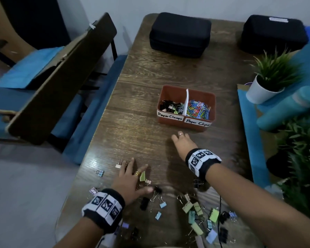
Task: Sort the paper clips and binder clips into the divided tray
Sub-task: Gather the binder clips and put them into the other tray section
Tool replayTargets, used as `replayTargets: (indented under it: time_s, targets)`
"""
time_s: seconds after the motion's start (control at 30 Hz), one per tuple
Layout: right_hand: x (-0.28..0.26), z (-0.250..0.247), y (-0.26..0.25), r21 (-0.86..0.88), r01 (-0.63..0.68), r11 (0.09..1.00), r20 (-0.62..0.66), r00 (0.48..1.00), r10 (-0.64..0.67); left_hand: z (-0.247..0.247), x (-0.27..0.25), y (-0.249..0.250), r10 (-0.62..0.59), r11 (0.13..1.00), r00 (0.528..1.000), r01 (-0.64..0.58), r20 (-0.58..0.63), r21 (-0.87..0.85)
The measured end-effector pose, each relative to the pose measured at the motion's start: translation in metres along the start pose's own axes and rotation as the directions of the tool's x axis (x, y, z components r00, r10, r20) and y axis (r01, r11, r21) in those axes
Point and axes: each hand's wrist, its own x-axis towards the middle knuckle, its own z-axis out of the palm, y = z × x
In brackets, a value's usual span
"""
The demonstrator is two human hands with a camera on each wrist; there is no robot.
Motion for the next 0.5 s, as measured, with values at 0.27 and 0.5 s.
replayTargets:
  time_s: [0.27, 0.5]
  targets:
    - [-0.056, 0.045, 0.051, 0.241, -0.171, 0.955, 0.058, 0.985, 0.161, 0.02, -0.001, 0.026, 0.013, 0.996, 0.999, -0.01, -0.029, 0.092]
    - [-0.106, 0.058, 0.032, 0.377, -0.17, 0.911, 0.073, 0.985, 0.154, 0.018, 0.007, 0.036, -0.008, 1.0, 1.0, 0.008, -0.006, -0.014]
